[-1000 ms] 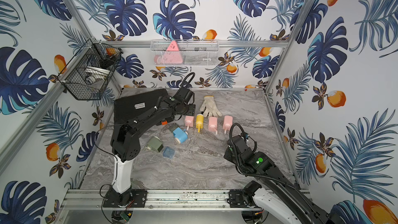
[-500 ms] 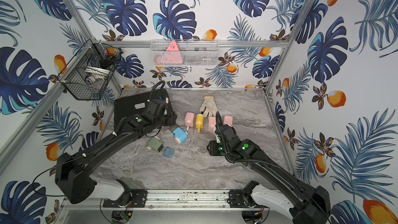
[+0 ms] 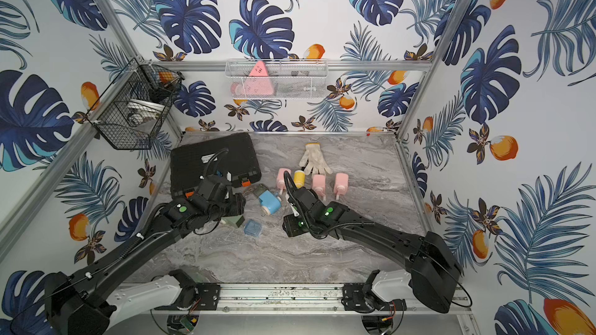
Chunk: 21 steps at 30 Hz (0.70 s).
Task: Put the tray back into the pencil sharpener
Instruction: Pick up the container from the center of the board.
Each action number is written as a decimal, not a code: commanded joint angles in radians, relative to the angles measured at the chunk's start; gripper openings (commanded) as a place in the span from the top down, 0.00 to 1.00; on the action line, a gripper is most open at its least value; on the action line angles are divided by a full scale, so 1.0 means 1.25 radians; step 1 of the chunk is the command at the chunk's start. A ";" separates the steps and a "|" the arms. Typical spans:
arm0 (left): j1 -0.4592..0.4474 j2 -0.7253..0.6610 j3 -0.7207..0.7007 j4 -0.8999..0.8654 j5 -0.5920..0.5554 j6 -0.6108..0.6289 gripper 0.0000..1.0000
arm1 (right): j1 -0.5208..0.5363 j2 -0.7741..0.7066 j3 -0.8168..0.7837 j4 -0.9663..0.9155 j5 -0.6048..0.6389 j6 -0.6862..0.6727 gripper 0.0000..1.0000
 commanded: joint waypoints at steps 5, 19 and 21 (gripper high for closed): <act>-0.082 0.020 -0.078 0.012 0.019 -0.077 0.31 | 0.002 -0.021 -0.028 0.061 0.026 0.048 0.44; -0.296 0.262 0.015 -0.019 -0.205 -0.165 0.17 | 0.001 -0.184 -0.140 0.049 0.093 0.105 0.43; -0.296 0.284 0.020 -0.004 -0.199 -0.130 0.16 | 0.002 -0.210 -0.154 0.043 0.100 0.111 0.43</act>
